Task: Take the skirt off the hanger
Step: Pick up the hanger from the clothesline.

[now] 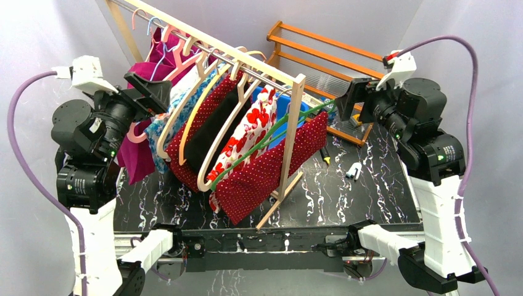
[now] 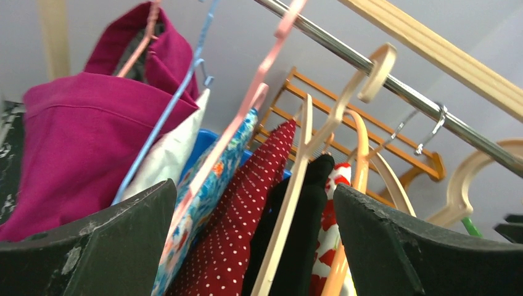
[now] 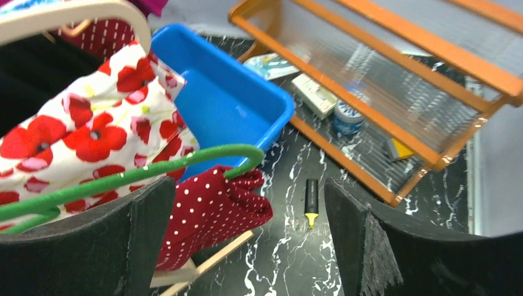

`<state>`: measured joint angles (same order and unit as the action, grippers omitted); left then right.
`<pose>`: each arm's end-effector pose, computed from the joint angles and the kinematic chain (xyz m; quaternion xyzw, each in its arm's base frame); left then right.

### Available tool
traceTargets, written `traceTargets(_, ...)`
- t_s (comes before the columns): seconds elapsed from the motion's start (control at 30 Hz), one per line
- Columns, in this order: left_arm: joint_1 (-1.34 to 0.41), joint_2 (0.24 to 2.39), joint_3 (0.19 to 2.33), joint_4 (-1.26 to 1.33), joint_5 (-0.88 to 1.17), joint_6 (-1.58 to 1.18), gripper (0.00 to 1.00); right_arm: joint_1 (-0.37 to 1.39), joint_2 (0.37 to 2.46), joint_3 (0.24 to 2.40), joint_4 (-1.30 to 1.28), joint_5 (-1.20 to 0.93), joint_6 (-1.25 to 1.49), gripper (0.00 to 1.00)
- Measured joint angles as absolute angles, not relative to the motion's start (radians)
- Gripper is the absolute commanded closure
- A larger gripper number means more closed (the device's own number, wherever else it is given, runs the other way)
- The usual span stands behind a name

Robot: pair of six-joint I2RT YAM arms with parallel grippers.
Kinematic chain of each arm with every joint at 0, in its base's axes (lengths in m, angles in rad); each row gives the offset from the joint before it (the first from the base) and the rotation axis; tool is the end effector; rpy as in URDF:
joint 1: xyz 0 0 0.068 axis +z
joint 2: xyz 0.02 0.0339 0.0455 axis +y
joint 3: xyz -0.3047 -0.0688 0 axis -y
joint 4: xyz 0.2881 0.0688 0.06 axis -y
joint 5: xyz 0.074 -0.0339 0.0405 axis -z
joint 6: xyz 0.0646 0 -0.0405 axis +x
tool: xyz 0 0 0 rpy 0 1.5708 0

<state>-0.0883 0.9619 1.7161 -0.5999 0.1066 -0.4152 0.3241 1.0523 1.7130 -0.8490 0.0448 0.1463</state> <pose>0.1500 -0.0202 0.6257 -0.0658 0.6475 -0.2225 0.7259 0.1865 0.0596 0.5764 -0.0542 0.7685 0.1317 0.6238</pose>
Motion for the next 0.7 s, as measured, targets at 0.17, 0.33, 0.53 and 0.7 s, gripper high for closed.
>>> traceTargets(0.17, -0.196, 1.014, 1.726, -0.613, 0.175, -0.362, 0.02, 0.32, 1.049, 1.622, -0.854, -0.052, 0.112, 0.02)
traceTargets(0.33, -0.442, 1.081, 1.766, -0.668, 0.087, -0.28, 0.02, 0.32, 1.06, 1.604, -0.864, -0.131, 0.038, 0.02)
traceTargets(0.53, -0.635, 1.111, 1.845, -0.731, -0.06, -0.194, 0.02, 0.318, 1.048, 1.563, -0.815, -0.212, -0.059, 0.04)
traceTargets(0.7, -0.667, 1.062, 1.875, -0.727, -0.094, -0.174, 0.02, 0.315, 1.011, 1.526, -0.785, -0.319, -0.122, 0.02)
